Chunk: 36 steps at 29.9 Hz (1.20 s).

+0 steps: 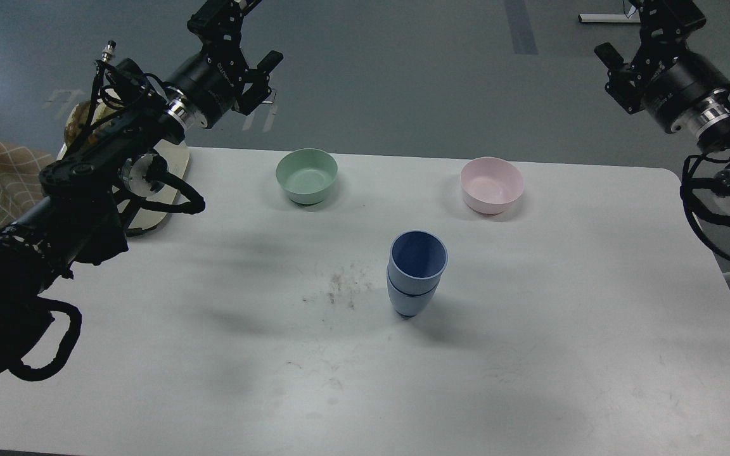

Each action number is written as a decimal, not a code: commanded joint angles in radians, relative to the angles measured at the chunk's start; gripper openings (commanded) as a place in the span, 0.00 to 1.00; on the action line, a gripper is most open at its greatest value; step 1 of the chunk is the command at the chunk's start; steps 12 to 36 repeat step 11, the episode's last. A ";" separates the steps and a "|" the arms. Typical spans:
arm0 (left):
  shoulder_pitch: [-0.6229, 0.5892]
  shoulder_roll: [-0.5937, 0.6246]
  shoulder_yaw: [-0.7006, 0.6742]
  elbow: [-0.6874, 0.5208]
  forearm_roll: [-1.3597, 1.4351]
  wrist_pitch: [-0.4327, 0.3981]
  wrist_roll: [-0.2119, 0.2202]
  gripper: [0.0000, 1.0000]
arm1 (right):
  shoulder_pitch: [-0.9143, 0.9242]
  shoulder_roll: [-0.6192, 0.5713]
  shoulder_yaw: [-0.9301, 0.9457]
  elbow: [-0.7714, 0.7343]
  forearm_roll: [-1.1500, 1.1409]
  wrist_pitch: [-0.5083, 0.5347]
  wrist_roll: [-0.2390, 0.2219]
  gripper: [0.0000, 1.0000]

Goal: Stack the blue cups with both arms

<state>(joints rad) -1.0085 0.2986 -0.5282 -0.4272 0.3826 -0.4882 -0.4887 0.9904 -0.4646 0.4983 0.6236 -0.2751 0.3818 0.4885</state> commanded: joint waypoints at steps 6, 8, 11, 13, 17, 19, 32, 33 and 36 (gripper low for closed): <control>0.019 -0.006 0.000 0.048 -0.041 0.000 0.002 0.98 | -0.047 0.063 0.094 -0.062 0.063 0.107 0.000 1.00; 0.033 -0.006 -0.001 0.048 -0.042 0.000 0.002 0.98 | -0.065 0.064 0.098 -0.058 0.063 0.107 0.000 1.00; 0.039 -0.013 -0.009 0.048 -0.042 0.000 0.002 0.98 | -0.076 0.063 0.103 -0.053 0.063 0.107 0.000 1.00; 0.039 -0.013 -0.009 0.048 -0.042 0.000 0.002 0.98 | -0.076 0.063 0.103 -0.053 0.063 0.107 0.000 1.00; 0.039 -0.013 -0.009 0.048 -0.042 0.000 0.002 0.98 | -0.076 0.063 0.103 -0.053 0.063 0.107 0.000 1.00; 0.039 -0.013 -0.009 0.048 -0.042 0.000 0.002 0.98 | -0.076 0.063 0.103 -0.053 0.063 0.107 0.000 1.00; 0.039 -0.013 -0.009 0.048 -0.042 0.000 0.002 0.98 | -0.076 0.063 0.103 -0.053 0.063 0.107 0.000 1.00; 0.039 -0.013 -0.009 0.048 -0.042 0.000 0.002 0.98 | -0.076 0.063 0.103 -0.053 0.063 0.107 0.000 1.00; 0.039 -0.013 -0.009 0.048 -0.042 0.000 0.002 0.98 | -0.076 0.063 0.103 -0.053 0.063 0.107 0.000 1.00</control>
